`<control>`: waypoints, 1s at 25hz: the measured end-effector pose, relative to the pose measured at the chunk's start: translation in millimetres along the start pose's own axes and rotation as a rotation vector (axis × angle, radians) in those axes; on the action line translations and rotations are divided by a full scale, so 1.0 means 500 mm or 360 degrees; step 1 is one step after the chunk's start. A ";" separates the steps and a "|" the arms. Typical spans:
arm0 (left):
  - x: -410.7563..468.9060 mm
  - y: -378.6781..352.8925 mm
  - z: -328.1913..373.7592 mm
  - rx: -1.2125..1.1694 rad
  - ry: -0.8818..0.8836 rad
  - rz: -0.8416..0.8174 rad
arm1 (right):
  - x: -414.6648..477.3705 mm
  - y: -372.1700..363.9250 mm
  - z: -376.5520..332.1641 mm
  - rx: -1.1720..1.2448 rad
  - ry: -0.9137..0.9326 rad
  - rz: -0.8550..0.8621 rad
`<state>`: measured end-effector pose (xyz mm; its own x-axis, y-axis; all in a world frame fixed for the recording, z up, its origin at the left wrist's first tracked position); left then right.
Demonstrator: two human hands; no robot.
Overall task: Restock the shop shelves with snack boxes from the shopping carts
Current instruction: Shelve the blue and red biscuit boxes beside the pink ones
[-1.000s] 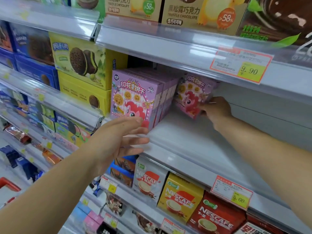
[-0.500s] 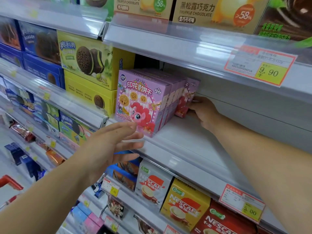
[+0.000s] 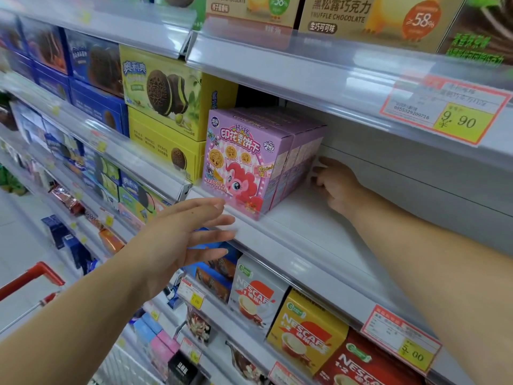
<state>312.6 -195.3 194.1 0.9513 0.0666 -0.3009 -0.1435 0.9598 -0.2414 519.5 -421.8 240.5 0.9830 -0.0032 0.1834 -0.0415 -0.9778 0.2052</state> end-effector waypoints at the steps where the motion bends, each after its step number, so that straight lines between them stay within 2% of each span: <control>1: -0.007 0.003 -0.001 -0.0007 0.0007 0.0025 | -0.004 0.017 0.000 -0.0044 -0.0063 0.0155; 2: -0.016 0.007 -0.003 -0.0017 0.0018 0.0054 | -0.004 0.037 -0.004 -0.0167 -0.0031 0.0276; 4: -0.039 0.025 -0.011 -0.0032 0.0052 0.0127 | -0.036 0.048 -0.014 -0.0148 0.0057 0.0376; 6: -0.069 0.054 -0.027 -0.0046 0.0090 0.0198 | -0.105 0.056 -0.055 -0.0178 0.0290 0.0544; 8: -0.110 0.095 -0.047 -0.0084 0.0134 0.0284 | -0.190 0.031 -0.095 -0.0171 0.0550 0.0483; 11: -0.186 0.175 -0.084 -0.0097 0.0199 0.0436 | -0.345 -0.042 -0.153 -0.0069 0.0696 0.0166; 14: -0.282 0.293 -0.147 -0.0096 0.0319 0.0612 | -0.482 -0.170 -0.153 -0.0082 0.0575 -0.0299; 18: -0.423 0.478 -0.262 -0.0150 0.0494 0.0814 | -0.689 -0.407 -0.057 -0.0052 0.0288 -0.0855; 21: -0.536 0.612 -0.361 -0.0253 0.0634 0.0966 | -0.855 -0.589 0.045 -0.0186 0.0116 -0.1283; 25: -0.665 0.769 -0.484 -0.0306 0.0795 0.1146 | -1.028 -0.777 0.167 -0.0270 -0.0066 -0.1598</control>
<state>-125.2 85.6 -22.1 0.3898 0.4652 -0.7948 -0.7456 0.6660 0.0242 45.4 -57.7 -13.8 0.5830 0.7920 -0.1812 0.7842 -0.4902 0.3805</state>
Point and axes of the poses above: each hand's wrist, its own x-axis towards the middle knuckle, its own y-axis out of the back of the hand, z = x × y, the point moved 7 cm from there along x, towards the middle knuckle, and after that the axes turned 11 degrees about y, right-handed, at the moved point
